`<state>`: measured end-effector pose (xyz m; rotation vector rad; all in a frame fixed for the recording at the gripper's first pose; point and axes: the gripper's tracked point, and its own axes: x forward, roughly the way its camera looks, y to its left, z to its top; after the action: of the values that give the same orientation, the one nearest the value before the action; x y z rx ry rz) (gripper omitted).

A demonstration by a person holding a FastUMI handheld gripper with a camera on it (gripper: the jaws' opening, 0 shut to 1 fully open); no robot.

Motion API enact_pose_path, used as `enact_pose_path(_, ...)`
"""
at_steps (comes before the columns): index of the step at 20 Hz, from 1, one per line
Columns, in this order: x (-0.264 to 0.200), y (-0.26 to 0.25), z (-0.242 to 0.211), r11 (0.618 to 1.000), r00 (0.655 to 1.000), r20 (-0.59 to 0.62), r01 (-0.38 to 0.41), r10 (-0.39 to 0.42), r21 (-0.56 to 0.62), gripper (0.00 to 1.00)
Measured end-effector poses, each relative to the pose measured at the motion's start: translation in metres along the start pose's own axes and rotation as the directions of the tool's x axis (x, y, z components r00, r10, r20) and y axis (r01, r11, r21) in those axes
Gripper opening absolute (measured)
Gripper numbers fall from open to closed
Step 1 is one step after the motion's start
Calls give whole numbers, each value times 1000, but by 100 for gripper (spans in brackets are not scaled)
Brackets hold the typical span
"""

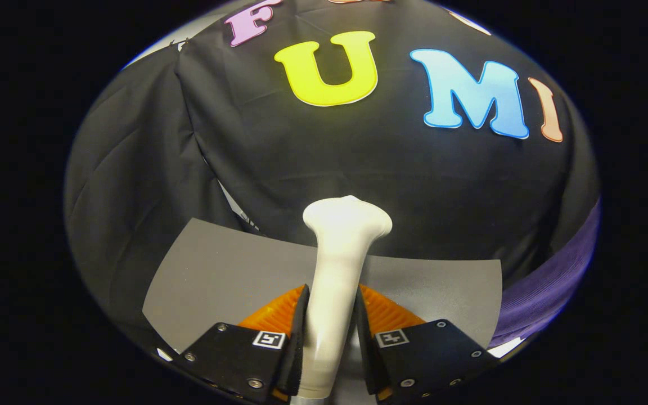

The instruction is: Iron the clothes twice with a garment steamer, once on the left side and once on the right side.

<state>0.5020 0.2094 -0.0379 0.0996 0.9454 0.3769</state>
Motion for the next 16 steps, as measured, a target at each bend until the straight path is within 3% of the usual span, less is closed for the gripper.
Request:
enact_pose_path(2, -12, 12, -1, 999, 999, 15, -50, 50, 4, 39)
enact_pose_path(7, -62, 34, 1, 995, 986, 142, -84, 92, -58, 34)
enact_pose_path(11, -105, 33, -7, 990, 971, 227, -47, 76, -132, 32)
enact_pose_path(16, -161, 38, -37, 985, 948, 298, -68, 113, -157, 32)
